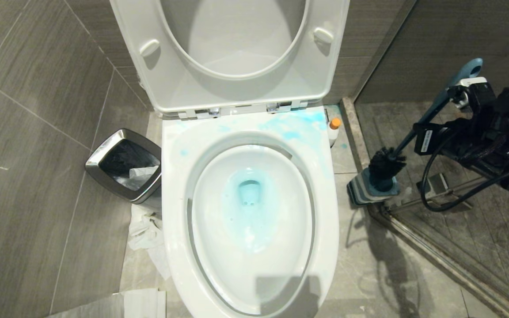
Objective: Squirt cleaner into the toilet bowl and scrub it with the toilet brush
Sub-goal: Put the toilet brush back
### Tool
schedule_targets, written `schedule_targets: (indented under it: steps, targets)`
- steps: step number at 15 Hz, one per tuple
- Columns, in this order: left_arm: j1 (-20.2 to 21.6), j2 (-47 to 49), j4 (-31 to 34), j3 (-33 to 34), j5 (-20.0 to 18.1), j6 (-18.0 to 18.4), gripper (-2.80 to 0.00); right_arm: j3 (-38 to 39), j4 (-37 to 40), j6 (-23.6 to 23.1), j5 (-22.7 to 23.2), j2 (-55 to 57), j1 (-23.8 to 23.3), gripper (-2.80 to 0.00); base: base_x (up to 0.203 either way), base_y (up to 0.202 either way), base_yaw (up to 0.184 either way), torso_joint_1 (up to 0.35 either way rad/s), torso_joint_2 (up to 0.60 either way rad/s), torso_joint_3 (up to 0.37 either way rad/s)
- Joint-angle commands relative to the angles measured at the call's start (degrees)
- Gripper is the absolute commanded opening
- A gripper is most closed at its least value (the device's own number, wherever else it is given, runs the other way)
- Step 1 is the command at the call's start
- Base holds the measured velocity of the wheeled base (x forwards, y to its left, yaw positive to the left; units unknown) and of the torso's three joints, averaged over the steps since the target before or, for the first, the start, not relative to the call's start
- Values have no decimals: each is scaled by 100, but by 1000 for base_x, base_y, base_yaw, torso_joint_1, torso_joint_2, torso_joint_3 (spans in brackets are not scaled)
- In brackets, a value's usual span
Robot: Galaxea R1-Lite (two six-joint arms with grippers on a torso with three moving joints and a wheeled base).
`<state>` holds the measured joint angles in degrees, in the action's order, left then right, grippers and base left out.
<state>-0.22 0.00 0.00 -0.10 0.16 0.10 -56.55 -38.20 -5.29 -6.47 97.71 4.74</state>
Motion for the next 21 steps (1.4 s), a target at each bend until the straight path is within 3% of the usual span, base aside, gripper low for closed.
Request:
schedule_targets:
  steps: [1, 7, 21]
  targets:
    - [-2, 9, 0, 1, 2, -1, -280, 10, -143, -10, 34, 405, -60, -280, 0, 0, 0, 0, 0, 0]
    - [-4, 9, 0, 1, 2, -1, -280, 2, -720, -69, 191, 983, -384, -280, 0, 0, 0, 0, 0, 0]
    - [4, 9, 0, 1, 2, -1, -280, -114, -1967, -121, 218, 2479, -664, -280, 0, 0, 0, 0, 0, 0]
